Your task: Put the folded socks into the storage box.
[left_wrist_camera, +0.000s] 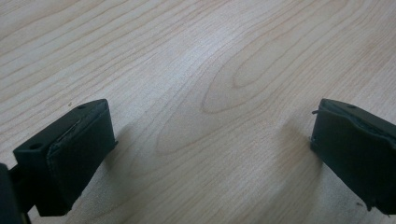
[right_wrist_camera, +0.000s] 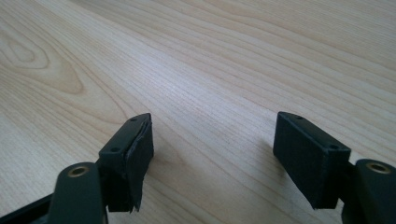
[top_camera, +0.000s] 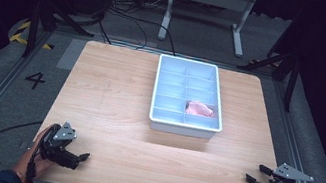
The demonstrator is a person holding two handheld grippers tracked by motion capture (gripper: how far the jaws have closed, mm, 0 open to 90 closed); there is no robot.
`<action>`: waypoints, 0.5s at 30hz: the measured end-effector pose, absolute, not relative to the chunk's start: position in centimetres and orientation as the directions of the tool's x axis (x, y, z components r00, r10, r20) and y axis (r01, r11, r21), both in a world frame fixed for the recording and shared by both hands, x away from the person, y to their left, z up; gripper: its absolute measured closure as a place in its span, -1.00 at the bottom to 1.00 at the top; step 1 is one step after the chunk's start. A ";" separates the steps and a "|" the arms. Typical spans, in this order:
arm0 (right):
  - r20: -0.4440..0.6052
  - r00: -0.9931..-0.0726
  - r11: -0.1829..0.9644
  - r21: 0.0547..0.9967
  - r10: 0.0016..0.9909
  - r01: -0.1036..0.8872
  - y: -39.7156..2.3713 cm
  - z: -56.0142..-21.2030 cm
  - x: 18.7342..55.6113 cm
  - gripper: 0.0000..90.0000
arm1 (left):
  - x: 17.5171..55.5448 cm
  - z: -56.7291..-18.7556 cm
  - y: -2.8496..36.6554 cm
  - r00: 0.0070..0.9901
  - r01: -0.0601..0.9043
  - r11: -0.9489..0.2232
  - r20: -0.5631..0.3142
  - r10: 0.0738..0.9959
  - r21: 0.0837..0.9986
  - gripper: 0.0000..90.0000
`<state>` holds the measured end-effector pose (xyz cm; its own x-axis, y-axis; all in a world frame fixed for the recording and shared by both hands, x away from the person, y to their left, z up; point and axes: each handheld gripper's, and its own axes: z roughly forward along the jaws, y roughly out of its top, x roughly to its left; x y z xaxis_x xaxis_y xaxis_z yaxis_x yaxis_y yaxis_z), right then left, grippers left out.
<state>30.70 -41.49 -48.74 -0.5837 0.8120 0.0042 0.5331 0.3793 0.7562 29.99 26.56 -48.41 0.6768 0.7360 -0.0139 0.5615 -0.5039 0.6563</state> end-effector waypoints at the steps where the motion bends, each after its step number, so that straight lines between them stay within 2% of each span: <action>1: 0.005 -0.582 0.378 0.756 0.813 0.534 -41.5 -48.7 30.7 -0.35 | 30.0 -48.4 26.6 0.676 0.562 -0.504 -0.013 0.736 0.656 -1.00; 15: 0.008 -0.571 0.369 0.755 0.821 0.542 -41.5 -48.7 30.7 -0.36 | 30.0 -48.4 26.6 0.676 0.563 -0.503 -0.015 0.737 0.656 -1.00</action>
